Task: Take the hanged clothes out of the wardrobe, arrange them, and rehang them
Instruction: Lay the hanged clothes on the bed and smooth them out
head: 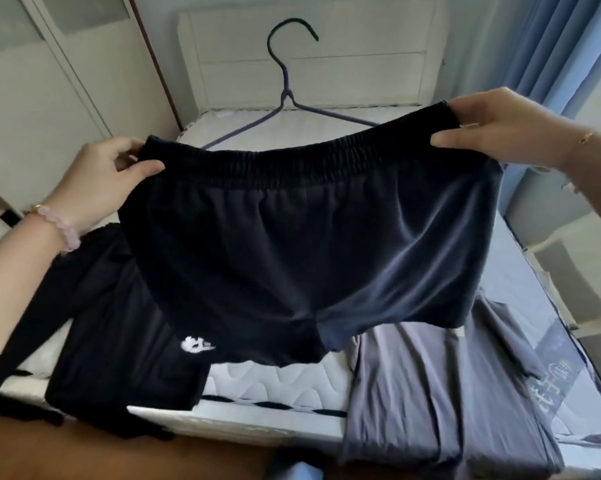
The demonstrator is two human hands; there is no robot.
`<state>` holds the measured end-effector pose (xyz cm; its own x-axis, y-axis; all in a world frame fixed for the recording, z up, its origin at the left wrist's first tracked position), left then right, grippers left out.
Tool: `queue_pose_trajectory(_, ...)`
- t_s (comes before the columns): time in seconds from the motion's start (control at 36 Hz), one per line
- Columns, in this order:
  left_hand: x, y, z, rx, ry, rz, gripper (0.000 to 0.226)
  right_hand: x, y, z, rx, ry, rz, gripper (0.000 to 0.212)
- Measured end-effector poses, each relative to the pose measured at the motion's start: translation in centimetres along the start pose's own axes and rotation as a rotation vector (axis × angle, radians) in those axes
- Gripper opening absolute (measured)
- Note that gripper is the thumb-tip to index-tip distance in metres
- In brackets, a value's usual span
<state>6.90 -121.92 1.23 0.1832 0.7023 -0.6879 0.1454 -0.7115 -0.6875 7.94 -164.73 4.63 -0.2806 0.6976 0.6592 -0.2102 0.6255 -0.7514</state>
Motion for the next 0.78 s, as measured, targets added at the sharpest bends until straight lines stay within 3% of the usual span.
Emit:
queue_pose_trajectory(0.17, 4.4, -1.1, -1.8, 0.068, -0.089, 0.070, 0.040, 0.0, 2.5, -4.1, 0.081, 0.064, -0.123, 0.023)
queue_pose_trajectory(0.25, 8.9, 0.9, -5.2, 0.153, -0.167, 0.057, 0.019, -1.7, 5.9, -8.5, 0.151, 0.120, -0.109, 0.017)
queue_pose_trajectory(0.28, 10.5, 2.2, -6.6, 0.192, -0.192, 0.039, 0.022, -3.0, 7.4, -10.4, 0.168, 0.140, -0.092, 0.016)
queue_pose_trajectory(0.36, 17.1, 6.9, -11.0, 0.307, -0.293, 0.011, 0.035, -8.5, 12.7, -16.1, 0.217, 0.235, -0.021, 0.021)
queue_pose_trajectory(0.44, 25.0, 12.8, -15.4, 0.425, -0.332, -0.063, 0.012, -15.4, 19.0, -21.4, 0.266, 0.354, 0.011, 0.023)
queue_pose_trajectory(0.5, 29.7, 17.4, -17.9, 0.467, -0.378, -0.104, 0.009, -20.4, 23.2, -24.2, 0.280, 0.424, 0.009, 0.017)
queue_pose_trajectory(0.58, 35.7, 24.6, -20.8, 0.460, -0.410, -0.116, 0.018, -27.3, 29.7, -27.4, 0.254, 0.501, 0.002, 0.011)
queue_pose_trajectory(0.78, 43.4, 34.7, -26.3, 0.414, -0.425, -0.158, 0.022, -36.4, 37.9, -31.9, 0.110, 0.652, 0.035, 0.028)
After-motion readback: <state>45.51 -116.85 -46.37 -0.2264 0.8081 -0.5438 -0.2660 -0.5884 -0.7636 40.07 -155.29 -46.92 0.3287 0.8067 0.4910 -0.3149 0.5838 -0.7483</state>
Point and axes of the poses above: each hand's wrist, its own z-axis away from the middle knuckle, its own y-axis out of the palm, x = y × z, the point moved 3 cm from there along -z, towards the middle knuckle, and after that the axes turned 9 degrees about x, right-handed, at the moved point
